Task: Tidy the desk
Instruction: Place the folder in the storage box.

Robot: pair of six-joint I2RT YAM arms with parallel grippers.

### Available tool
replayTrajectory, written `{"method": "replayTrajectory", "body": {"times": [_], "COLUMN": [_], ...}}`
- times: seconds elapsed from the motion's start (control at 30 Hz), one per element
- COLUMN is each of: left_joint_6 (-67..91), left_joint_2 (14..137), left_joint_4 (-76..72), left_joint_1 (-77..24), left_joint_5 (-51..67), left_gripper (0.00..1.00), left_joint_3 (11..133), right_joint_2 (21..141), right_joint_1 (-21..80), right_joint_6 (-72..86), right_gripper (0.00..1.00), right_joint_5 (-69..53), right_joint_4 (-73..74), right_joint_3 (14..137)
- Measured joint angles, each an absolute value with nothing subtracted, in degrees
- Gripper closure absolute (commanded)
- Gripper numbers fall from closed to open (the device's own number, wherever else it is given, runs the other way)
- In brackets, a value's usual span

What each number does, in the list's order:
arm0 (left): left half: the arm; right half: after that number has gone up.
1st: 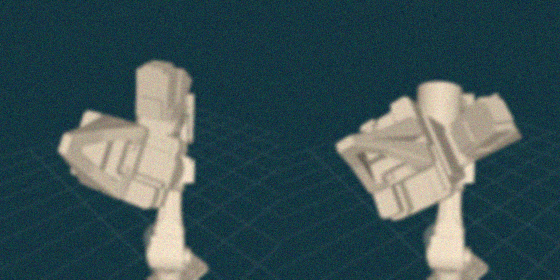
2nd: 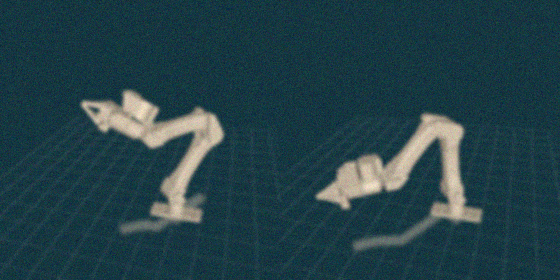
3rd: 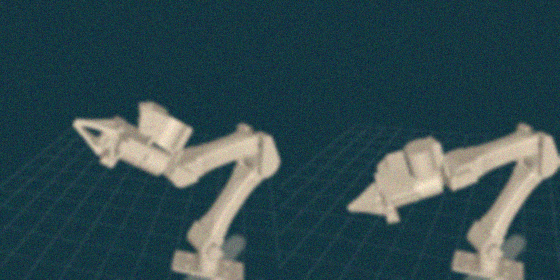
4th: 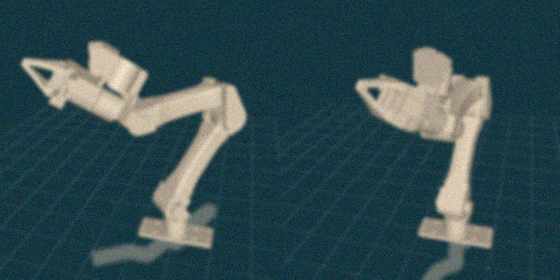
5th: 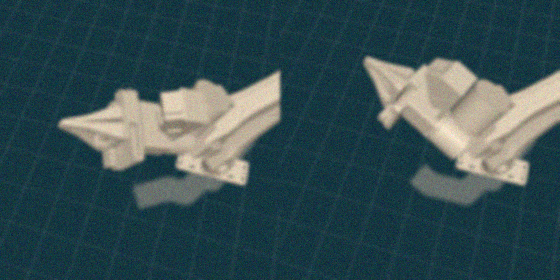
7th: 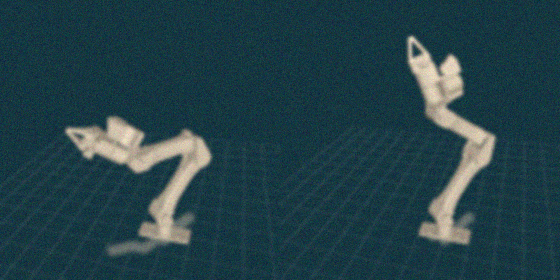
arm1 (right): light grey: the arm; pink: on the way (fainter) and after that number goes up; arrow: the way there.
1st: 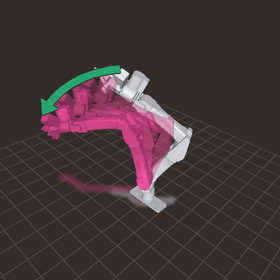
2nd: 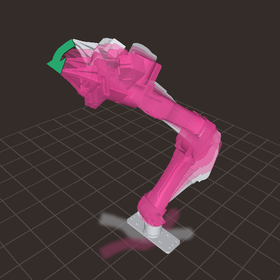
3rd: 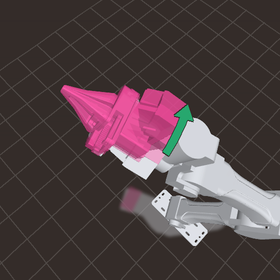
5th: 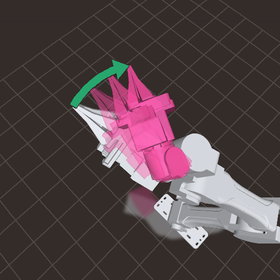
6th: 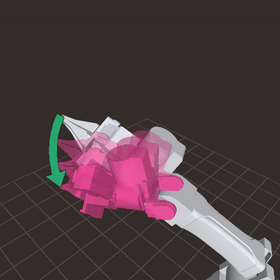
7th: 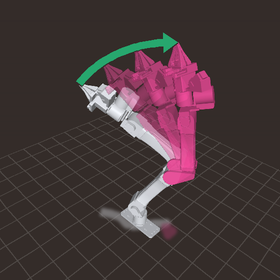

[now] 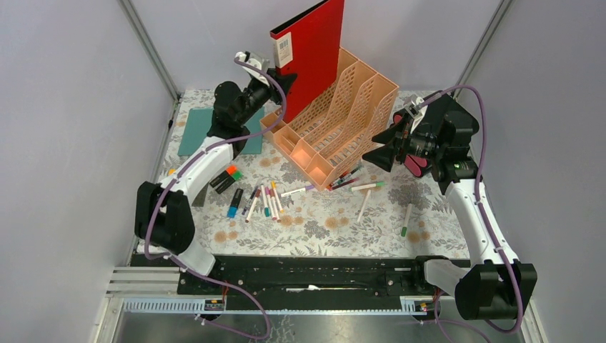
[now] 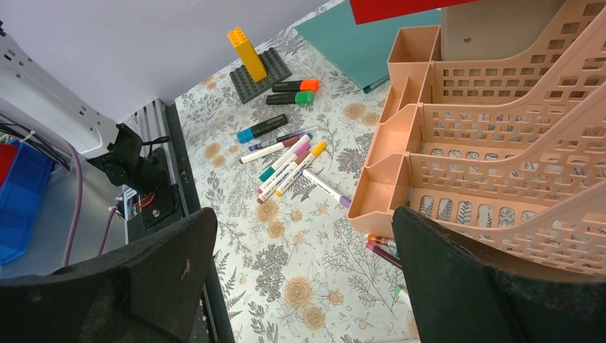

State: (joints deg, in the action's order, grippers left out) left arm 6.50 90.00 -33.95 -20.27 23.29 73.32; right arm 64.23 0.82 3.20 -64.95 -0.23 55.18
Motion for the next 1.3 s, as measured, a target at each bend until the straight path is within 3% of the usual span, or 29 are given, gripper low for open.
{"method": "replayTrajectory", "body": {"times": [0.53,1.3], "left_joint_6": [5.89,7.42], "left_joint_2": [102.78,111.63], "left_joint_4": [-41.39,-59.81], "left_joint_1": [-21.02,-21.02], "left_joint_5": [23.75,24.08], "left_gripper": [1.0,1.0], "left_joint_3": [76.71,69.12], "right_joint_2": [64.23,64.23], "right_joint_1": [0.67,0.67], "right_joint_6": [2.81,2.61], "right_gripper": [0.0,0.0], "right_joint_5": [-64.95,-65.04], "right_joint_4": [-0.23,-0.23], "right_joint_3": [55.18,55.18]}}
